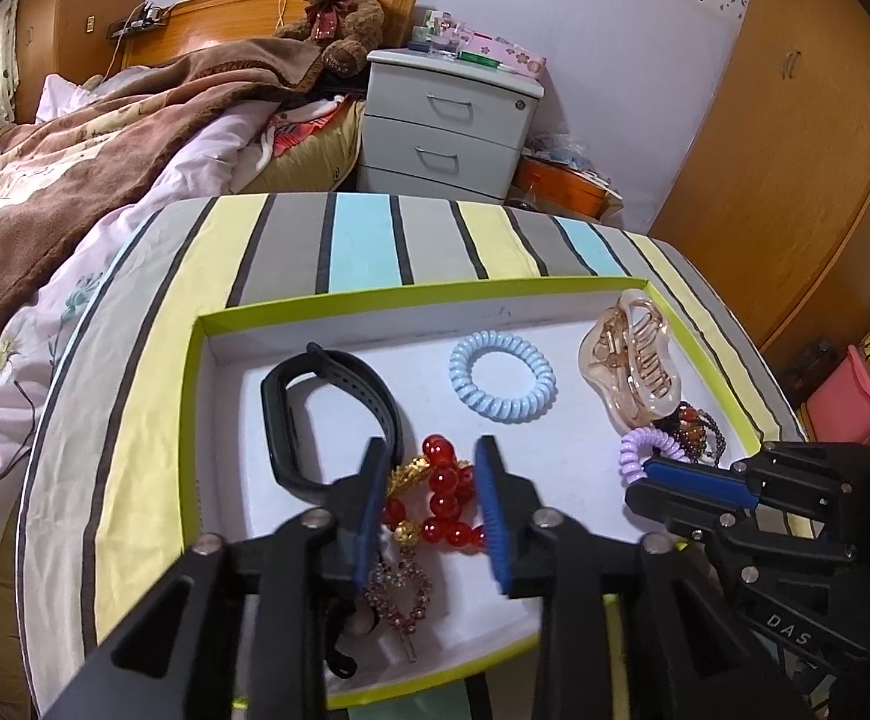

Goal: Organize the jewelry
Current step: 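Open both tools to drop the items and lift them out, then close the right tool on the black hair tie with teal bead, then close the left tool on the gold bead cluster while the right tool holds the hair tie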

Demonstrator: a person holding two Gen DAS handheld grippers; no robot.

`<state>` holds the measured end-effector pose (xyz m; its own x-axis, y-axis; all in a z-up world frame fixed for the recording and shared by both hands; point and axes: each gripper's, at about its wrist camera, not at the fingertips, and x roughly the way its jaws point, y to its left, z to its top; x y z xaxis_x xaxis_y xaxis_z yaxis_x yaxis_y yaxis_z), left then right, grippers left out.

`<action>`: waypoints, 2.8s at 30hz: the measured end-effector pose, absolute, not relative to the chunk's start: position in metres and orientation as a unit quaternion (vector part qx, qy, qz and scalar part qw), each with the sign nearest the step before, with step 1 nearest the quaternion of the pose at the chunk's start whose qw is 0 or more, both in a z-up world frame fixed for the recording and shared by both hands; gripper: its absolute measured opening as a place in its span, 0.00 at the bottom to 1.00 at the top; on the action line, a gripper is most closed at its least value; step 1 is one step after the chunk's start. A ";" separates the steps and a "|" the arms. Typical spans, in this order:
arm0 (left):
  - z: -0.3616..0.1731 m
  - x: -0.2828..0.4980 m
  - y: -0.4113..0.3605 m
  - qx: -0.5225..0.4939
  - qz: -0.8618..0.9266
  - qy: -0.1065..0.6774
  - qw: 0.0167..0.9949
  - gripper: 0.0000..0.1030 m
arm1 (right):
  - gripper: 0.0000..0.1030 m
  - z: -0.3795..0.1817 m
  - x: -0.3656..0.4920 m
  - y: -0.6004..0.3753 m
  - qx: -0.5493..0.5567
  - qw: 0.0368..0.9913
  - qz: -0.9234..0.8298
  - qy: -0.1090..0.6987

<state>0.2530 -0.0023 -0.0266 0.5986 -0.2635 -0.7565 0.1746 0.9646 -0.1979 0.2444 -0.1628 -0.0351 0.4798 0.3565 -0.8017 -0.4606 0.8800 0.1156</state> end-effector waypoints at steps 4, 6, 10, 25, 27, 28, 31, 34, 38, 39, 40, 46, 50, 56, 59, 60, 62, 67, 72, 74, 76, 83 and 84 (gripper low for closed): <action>-0.024 0.251 -0.001 -0.052 -0.120 0.428 0.894 0.40 | 0.13 -0.033 0.243 -0.164 -0.056 0.860 0.234 0.450; -0.024 0.250 0.000 -0.053 -0.117 0.428 0.894 0.45 | 0.14 -0.031 0.242 -0.165 -0.052 0.861 0.235 0.447; -0.022 0.246 0.001 -0.052 -0.113 0.427 0.896 0.49 | 0.15 -0.028 0.240 -0.166 -0.050 0.864 0.233 0.444; 0.000 0.214 0.011 -0.052 -0.096 0.406 0.907 0.64 | 0.19 -0.010 0.219 -0.176 -0.030 0.877 0.227 0.422; 0.005 0.208 0.011 -0.050 -0.095 0.400 0.910 0.66 | 0.19 -0.007 0.215 -0.177 -0.028 0.879 0.228 0.418; 0.008 0.204 0.011 -0.048 -0.095 0.395 0.913 0.67 | 0.19 -0.005 0.212 -0.178 -0.027 0.880 0.227 0.416; 0.015 0.193 0.010 -0.045 -0.095 0.385 0.917 0.70 | 0.21 0.001 0.203 -0.181 -0.022 0.884 0.228 0.408; 0.019 0.180 0.011 -0.040 -0.097 0.376 0.920 0.71 | 0.38 0.005 0.189 -0.187 -0.026 0.887 0.227 0.401; 0.020 0.165 0.015 -0.050 -0.107 0.371 0.921 0.71 | 0.38 0.002 0.170 -0.195 -0.031 0.890 0.220 0.398; 0.019 0.162 0.015 -0.053 -0.110 0.370 0.921 0.72 | 0.39 0.000 0.166 -0.198 -0.030 0.890 0.217 0.401; 0.019 0.159 0.016 -0.054 -0.109 0.371 0.920 0.72 | 0.39 -0.005 0.161 -0.202 -0.027 0.887 0.215 0.407; 0.011 0.145 0.017 -0.057 -0.108 0.375 0.919 0.72 | 0.39 -0.027 0.149 -0.211 -0.032 0.878 0.199 0.435; 0.003 0.139 0.020 -0.062 -0.103 0.384 0.915 0.72 | 0.39 -0.037 0.146 -0.207 -0.028 0.872 0.204 0.445; -0.004 0.136 0.024 -0.065 -0.100 0.394 0.911 0.72 | 0.39 -0.049 0.147 -0.193 -0.041 0.866 0.208 0.453; -0.004 0.136 0.023 -0.063 -0.100 0.395 0.911 0.72 | 0.39 -0.052 0.145 -0.189 -0.050 0.869 0.200 0.449; -0.005 0.137 0.023 -0.063 -0.099 0.396 0.911 0.72 | 0.39 -0.052 0.145 -0.189 -0.049 0.870 0.200 0.448; -0.005 0.136 0.021 -0.061 -0.100 0.397 0.910 0.72 | 0.34 -0.052 0.145 -0.190 -0.046 0.871 0.199 0.448; -0.009 0.140 0.014 -0.060 -0.102 0.403 0.908 0.72 | 0.07 -0.051 0.142 -0.195 -0.058 0.871 0.197 0.446; -0.011 0.143 0.004 -0.051 -0.107 0.408 0.905 0.72 | 0.07 -0.050 0.138 -0.208 -0.044 0.874 0.200 0.440; -0.012 0.145 -0.001 -0.048 -0.108 0.409 0.905 0.72 | 0.06 -0.048 0.137 -0.213 -0.035 0.877 0.200 0.435; -0.013 0.147 -0.006 -0.043 -0.112 0.411 0.903 0.72 | 0.06 -0.042 0.134 -0.223 -0.024 0.882 0.196 0.428; -0.023 0.155 -0.039 -0.020 -0.142 0.423 0.895 0.72 | 0.06 -0.026 0.128 -0.250 -0.004 0.894 0.184 0.409; -0.024 0.156 -0.044 -0.016 -0.147 0.425 0.893 0.72 | 0.06 -0.025 0.127 -0.254 -0.001 0.895 0.181 0.407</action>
